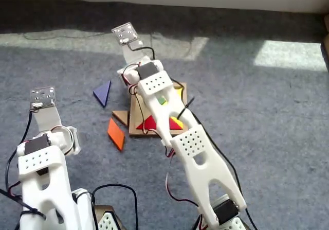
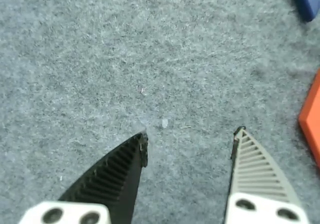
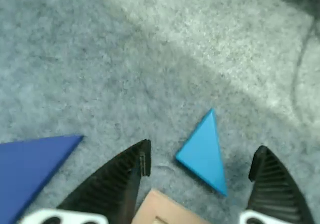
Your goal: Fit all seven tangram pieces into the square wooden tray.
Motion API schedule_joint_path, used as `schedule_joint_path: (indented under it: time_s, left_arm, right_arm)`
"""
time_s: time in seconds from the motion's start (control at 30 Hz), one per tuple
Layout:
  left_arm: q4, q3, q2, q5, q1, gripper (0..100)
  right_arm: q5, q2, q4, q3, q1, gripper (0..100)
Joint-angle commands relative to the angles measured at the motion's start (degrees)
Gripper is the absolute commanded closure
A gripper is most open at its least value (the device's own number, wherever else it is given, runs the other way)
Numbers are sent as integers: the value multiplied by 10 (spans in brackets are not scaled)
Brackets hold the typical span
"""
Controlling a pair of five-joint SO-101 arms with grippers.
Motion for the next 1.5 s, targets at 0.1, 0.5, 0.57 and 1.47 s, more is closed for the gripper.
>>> schedule_joint_path:
  time_s: [0.1,0.5,0.57,1.47]
  left_arm:
    - [-9,-3,0,5,-6,733]
    - [-9,3,-3,4,-7,733]
    - [-9,3,-3,4,-7,733]
    - [-9,3,-2,4,-7,733]
  right_arm:
    - [-3,14,38,-120,-3,691]
    - [-3,22,75,-72,7,692]
    - [-3,21,90,-72,7,693]
    - [62,-4,183,-123,0,982]
